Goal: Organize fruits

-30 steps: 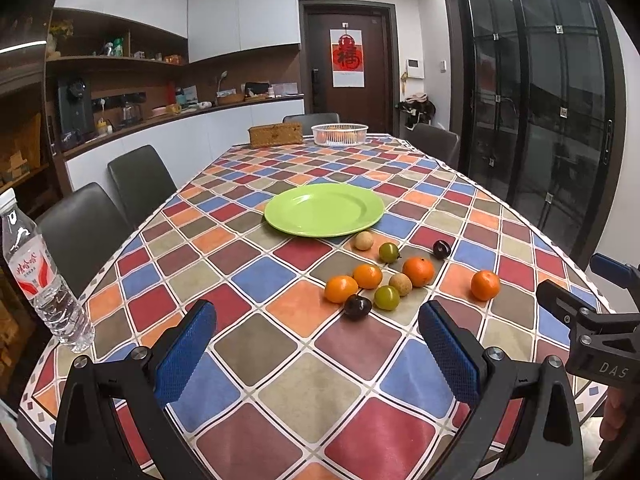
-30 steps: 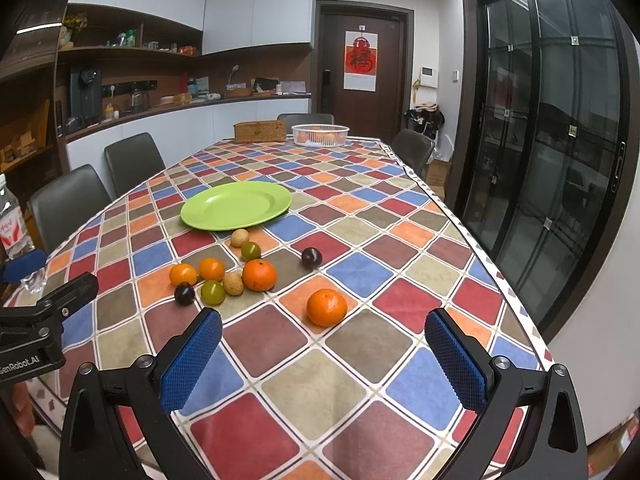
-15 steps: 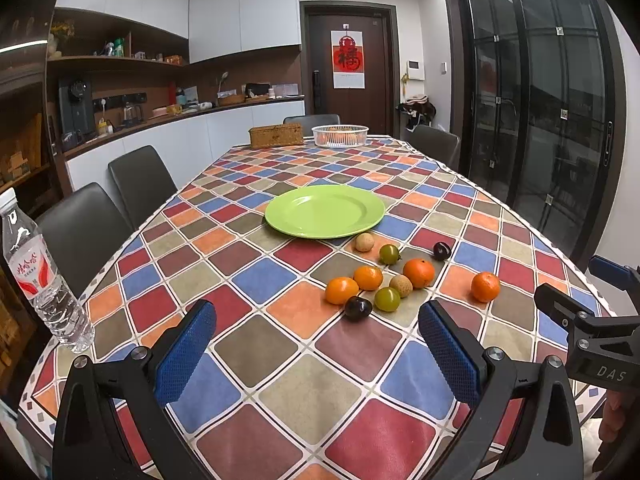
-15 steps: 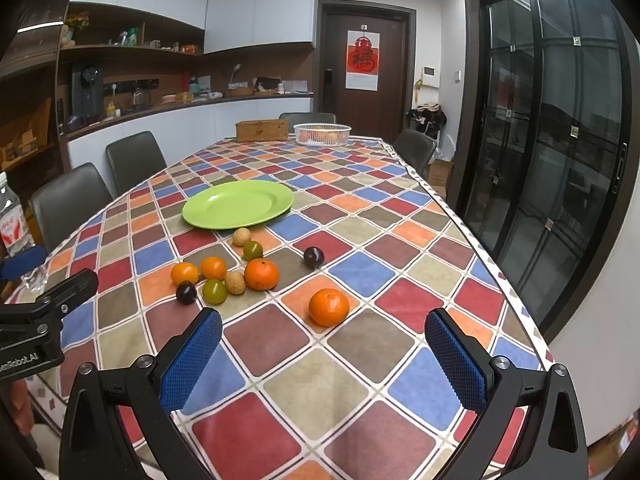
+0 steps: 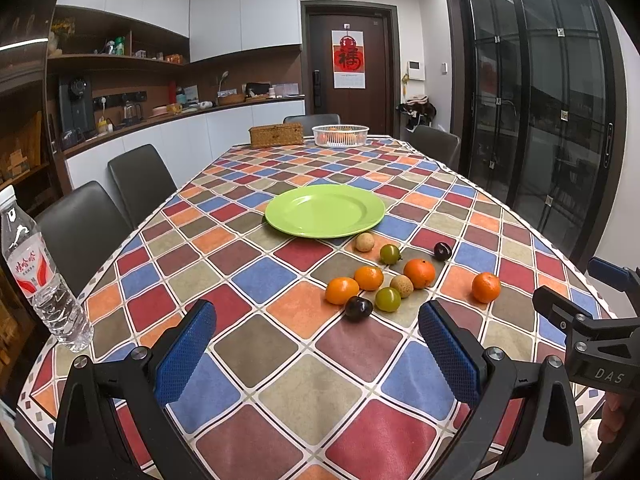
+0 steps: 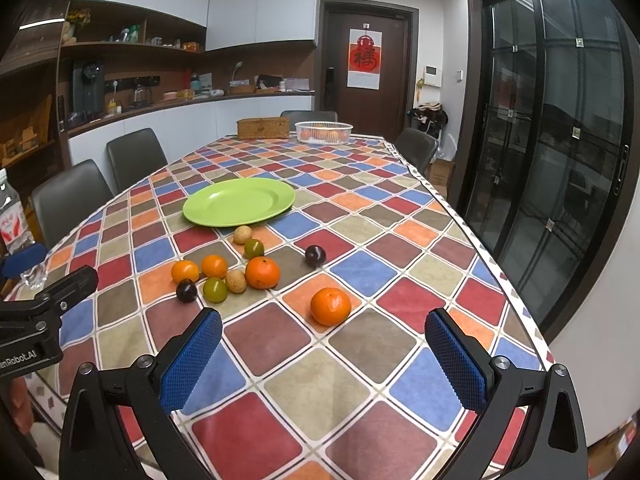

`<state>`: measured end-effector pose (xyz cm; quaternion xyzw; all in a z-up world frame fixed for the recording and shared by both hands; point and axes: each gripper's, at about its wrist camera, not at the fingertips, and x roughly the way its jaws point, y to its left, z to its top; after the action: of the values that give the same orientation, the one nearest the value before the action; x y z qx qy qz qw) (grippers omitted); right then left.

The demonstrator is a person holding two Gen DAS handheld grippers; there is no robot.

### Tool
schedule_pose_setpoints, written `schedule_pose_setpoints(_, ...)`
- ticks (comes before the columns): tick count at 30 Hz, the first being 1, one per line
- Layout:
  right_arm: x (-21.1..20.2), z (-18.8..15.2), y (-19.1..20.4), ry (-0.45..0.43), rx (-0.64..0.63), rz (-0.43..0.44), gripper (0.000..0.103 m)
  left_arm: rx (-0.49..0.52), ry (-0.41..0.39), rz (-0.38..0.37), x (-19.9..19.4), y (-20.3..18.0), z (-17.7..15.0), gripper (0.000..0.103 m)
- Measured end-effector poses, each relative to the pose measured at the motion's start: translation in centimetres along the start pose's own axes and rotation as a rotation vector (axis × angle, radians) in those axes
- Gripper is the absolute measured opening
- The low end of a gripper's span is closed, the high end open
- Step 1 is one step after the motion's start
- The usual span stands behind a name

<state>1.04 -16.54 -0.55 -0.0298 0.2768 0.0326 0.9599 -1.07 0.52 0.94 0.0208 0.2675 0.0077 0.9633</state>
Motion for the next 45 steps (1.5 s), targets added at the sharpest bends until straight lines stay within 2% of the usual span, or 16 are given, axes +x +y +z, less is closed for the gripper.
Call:
schedule_pose_setpoints(8,0.5,-0.6,0.3,0.015,-0.004,0.002,0.102,-0.004,0.026,-0.005,1.0,0.1,-0.3,0.103)
schedule_pose_setpoints(23,3.9,-1.2,0.3,0.111,-0.007,0.015,0.102,0.004,0.108,-0.02,4.2,0.3,-1.2,0.101)
schedule_pose_setpoints(28,5.3,-1.1,0.3,0.133,-0.008,-0.017,0.102,0.015,0.133,-0.03,5.7,0.2,-1.2,0.092)
schedule_pose_setpoints(30,5.8,-1.0,0.2,0.142,-0.008,-0.026,0.102,0.022,0.145,-0.044,6.3,0.1,-1.2,0.086)
schedule_pose_setpoints(38,8.0,-0.4,-0.3,0.177,0.008,-0.015,0.102,0.021,0.214,-0.101,9.3,-0.5,-0.8,0.074)
schedule_pose_setpoints(43,9.4,0.0,-0.6,0.2,0.006,-0.003,0.096,0.017,0.257,-0.127,11.0,-0.9,-0.7,0.065)
schedule_pose_setpoints(45,10.0,0.1,-0.7,0.216,0.009,0.008,0.091,0.02,0.276,-0.138,11.7,-1.1,-0.6,0.063)
